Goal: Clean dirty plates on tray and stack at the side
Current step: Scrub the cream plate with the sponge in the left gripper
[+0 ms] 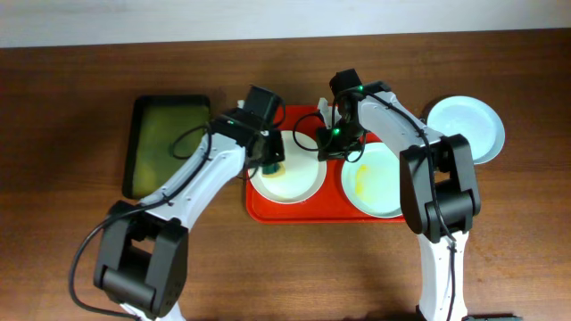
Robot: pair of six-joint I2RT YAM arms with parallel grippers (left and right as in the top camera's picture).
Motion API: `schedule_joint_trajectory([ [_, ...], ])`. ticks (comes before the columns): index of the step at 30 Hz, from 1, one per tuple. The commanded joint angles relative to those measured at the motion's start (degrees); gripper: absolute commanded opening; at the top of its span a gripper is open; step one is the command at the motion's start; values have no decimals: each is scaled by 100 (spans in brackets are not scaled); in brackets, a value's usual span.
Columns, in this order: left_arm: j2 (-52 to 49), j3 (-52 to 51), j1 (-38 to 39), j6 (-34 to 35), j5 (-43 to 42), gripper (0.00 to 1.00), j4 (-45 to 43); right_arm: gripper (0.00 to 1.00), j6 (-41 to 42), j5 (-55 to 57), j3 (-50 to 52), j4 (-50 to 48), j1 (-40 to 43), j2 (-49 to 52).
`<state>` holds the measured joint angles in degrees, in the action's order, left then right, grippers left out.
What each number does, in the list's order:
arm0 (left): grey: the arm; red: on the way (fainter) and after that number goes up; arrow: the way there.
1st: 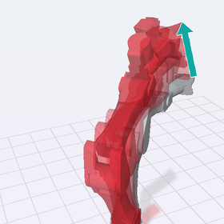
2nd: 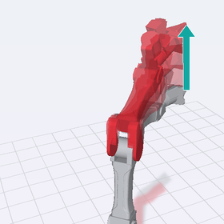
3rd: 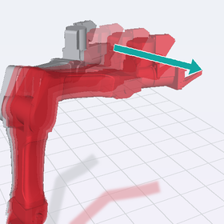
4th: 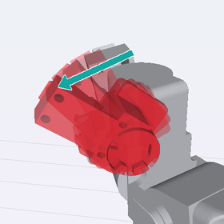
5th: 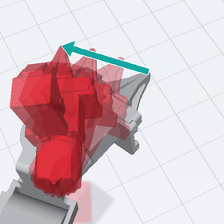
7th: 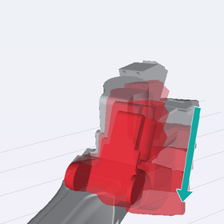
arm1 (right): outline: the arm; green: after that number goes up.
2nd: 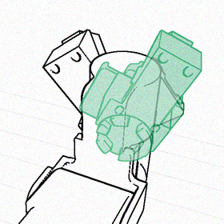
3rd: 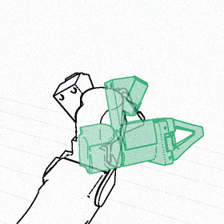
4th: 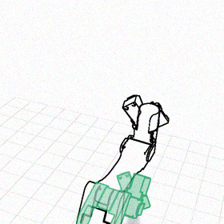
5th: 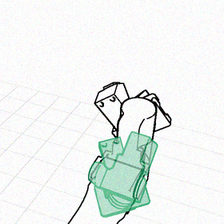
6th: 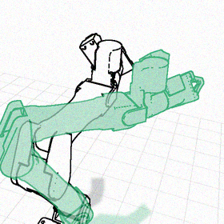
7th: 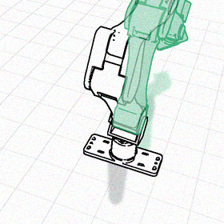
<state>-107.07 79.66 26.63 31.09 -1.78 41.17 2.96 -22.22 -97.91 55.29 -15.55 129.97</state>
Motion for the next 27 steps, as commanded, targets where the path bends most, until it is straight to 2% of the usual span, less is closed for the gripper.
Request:
schedule_joint_trajectory([
  [1, -365, -184, 238, 33, -83, 0, 9, 4, 55, 387, 151, -50, -17, 136],
  [7, -837, -461, 284, 33, 1182, 0, 136, 4, 55, 492, 151, -50, -17, 136],
  [13, -616, -400, 225, 35, 2745, 0, 457, 4, 55, 490, 149, -42, -17, 136],
  [15, -358, -313, 138, 37, 2817, 0, 518, 4, 55, 487, 149, 11, -17, 133],
  [19, 481, -214, -39, 560, 2612, 0, 673, 4, 48, 472, -26, 146, -17, -7],
  [23, 1447, -214, -420, 555, 2371, 0, 957, 4, -120, 780, -603, 468, -52, -590],
  [25, 1790, -214, -715, 555, 2367, 0, 1294, 4, -122, 1657, -879, 680, -157, -938],
  [27, 1961, -214, -1027, 511, 2371, 0, 1663, 4, -254, 3056, -1147, 898, -420, -1322],
])
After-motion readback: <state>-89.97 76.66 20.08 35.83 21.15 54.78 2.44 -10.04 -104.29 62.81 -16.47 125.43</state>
